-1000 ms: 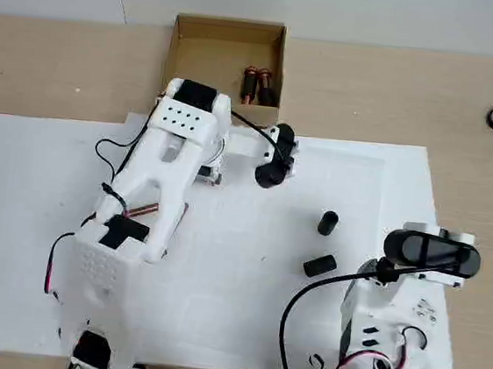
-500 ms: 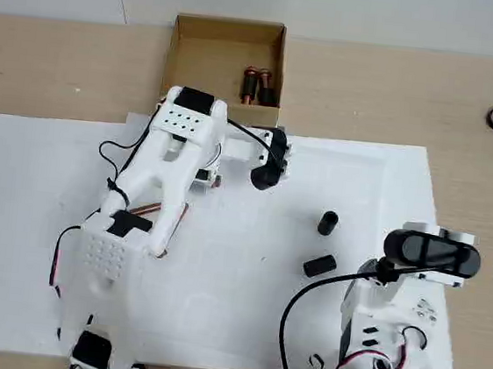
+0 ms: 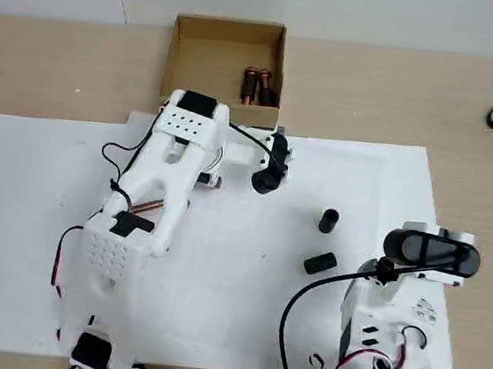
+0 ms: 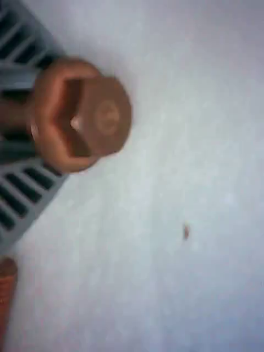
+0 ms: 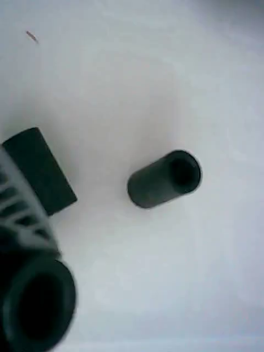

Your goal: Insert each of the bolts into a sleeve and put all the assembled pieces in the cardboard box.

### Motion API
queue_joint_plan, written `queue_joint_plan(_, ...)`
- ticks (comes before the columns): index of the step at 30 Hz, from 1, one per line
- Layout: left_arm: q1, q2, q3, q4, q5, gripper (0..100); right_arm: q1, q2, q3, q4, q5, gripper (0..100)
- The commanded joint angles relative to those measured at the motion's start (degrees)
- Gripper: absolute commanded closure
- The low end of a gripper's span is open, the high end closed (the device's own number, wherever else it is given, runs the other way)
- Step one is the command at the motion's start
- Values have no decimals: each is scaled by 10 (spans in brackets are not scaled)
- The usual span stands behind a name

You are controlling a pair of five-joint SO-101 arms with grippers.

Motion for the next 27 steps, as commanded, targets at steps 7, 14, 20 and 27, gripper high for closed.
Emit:
queue_joint_plan(7,10,1,-221,108,-18,994,6,-1,1,-15,-6,995)
queue_joint_plan(14,17,-34,-328,106,119,994,6,-1,1,-15,-6,995)
queue_joint_plan(20,29,-85,-349,106,331,994,-3,-2,-2,-15,-1,995)
queue_joint_plan(27,28,-197,-347,107,396,994,-103,-2,-2,-20,0,995)
